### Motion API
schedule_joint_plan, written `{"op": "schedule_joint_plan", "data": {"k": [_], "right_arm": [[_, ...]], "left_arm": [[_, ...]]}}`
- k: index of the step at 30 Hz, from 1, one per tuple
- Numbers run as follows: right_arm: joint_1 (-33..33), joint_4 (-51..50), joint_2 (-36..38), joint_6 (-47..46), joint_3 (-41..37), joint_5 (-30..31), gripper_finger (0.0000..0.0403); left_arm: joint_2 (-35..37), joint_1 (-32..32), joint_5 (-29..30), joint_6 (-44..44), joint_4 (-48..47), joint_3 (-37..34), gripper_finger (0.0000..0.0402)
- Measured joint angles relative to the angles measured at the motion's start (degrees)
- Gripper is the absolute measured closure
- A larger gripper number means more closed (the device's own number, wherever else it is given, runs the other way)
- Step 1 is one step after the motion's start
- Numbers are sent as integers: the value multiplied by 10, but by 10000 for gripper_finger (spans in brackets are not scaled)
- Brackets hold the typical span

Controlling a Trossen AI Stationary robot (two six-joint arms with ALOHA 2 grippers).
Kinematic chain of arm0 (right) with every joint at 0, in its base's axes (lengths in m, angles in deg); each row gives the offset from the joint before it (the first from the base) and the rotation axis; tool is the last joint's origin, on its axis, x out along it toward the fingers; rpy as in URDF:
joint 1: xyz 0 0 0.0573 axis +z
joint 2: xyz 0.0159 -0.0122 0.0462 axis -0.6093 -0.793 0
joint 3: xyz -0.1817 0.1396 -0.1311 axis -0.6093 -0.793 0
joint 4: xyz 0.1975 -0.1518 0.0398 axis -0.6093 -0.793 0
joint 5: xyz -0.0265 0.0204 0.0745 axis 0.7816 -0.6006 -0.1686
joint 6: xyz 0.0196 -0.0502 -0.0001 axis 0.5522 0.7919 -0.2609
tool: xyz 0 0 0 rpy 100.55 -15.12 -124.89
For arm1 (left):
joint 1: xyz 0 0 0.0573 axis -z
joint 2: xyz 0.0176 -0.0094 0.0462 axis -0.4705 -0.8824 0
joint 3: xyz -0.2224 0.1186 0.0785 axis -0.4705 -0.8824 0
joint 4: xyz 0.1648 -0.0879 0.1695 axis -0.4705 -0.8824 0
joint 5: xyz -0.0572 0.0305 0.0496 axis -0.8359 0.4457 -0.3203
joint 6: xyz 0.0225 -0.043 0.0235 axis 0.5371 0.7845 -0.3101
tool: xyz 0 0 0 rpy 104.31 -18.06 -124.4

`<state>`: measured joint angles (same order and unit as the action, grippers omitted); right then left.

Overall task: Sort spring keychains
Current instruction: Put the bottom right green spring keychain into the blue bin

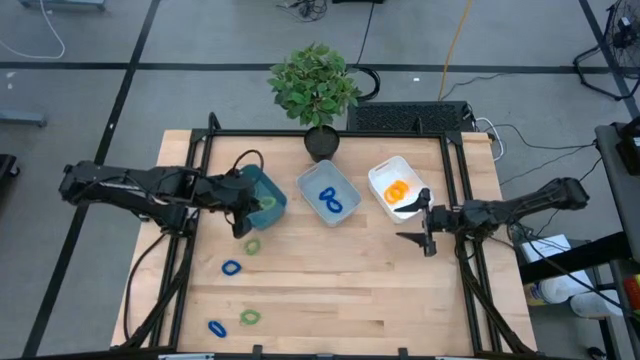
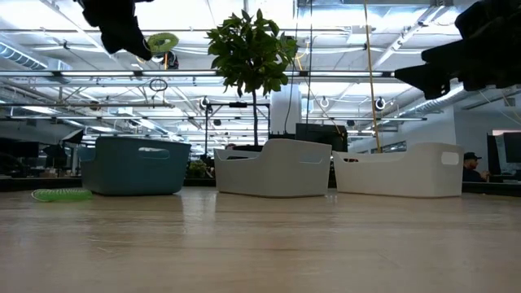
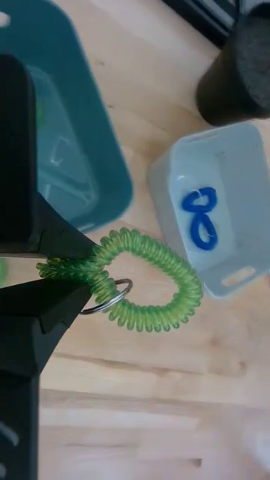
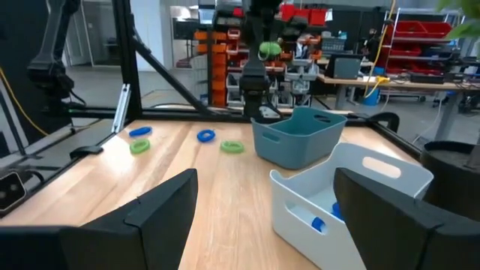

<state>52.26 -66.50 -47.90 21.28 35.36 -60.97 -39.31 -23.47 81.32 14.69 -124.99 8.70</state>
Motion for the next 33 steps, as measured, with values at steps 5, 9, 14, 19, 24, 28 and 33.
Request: {"op": "schedule_joint_plan", "data": {"k": [5,9,14,19,24,28,33], "right_arm": [[0,-105,93,0,0,0,106],[0,-147,155,-4,2,-2,106],[0,-165,178,-1,14,10,106],[0,-162,167,0,14,11,106],[0,-162,164,0,14,12,106],[0,-161,164,0,14,12,106],[0,-161,163,0,14,12,105]], "left_arm": [[0,-22,4,40,-29,0,372],[0,-41,9,64,-33,0,372],[-12,-79,22,89,-37,0,372],[-52,-129,11,97,-73,0,372],[-101,-166,-6,93,-94,0,372],[-137,-176,-16,88,-94,0,372],[-176,-174,-8,75,-90,0,372]]}}
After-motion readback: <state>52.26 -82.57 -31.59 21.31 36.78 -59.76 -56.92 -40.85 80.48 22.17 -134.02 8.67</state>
